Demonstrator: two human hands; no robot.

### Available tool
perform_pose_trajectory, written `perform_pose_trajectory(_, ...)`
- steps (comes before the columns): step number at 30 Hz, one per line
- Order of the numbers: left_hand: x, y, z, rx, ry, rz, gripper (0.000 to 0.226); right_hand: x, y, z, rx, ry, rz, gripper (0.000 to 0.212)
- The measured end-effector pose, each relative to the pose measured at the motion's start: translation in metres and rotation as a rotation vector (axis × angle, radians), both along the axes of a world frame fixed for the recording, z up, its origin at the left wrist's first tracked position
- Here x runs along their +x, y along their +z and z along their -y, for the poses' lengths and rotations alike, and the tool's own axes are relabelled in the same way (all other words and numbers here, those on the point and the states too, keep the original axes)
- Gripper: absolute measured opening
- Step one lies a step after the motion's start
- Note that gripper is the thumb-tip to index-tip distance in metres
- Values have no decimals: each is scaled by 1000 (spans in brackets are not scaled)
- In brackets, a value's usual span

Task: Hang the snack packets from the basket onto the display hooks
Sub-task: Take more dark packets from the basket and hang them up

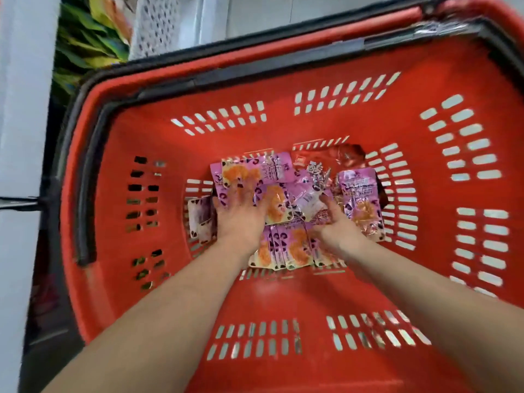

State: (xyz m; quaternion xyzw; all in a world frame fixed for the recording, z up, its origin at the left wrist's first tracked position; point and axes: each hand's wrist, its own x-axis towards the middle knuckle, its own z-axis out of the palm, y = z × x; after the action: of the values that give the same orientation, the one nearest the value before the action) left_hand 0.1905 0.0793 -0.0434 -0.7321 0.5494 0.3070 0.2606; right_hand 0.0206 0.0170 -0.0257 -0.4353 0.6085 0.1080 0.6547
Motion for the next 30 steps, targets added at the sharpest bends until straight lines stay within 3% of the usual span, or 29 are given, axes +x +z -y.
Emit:
perform_pose_trajectory(6,0,-14,10,30,-132,71,88,7,-22,16,142,-312,76,57)
perform_pose_trajectory(10,-2,3,16,-1,-202,42,63,6,-25,19,263,-563,90,37)
perform_pose_trajectory(13,-10,20,14,-42,-236,-11,47,6,-20,22,241,-700,120,33)
perform_pose_trajectory(17,-31,33,3,-36,-243,-84,50,1,-8,26,150,-640,103,22)
perform_pose_trajectory(20,-55,38,-4,-30,-193,-205,52,-3,-3,24,47,-538,51,29)
perform_pose_trajectory(22,-70,39,-9,-41,-78,-307,51,-4,-3,22,-30,-390,-7,38)
perform_pose_trajectory(25,-79,40,-16,-117,286,-454,56,-6,-1,19,-95,-198,-72,42)
perform_pose_trajectory(30,-68,61,-26,-334,868,-516,72,-12,14,14,-181,-285,-144,42)
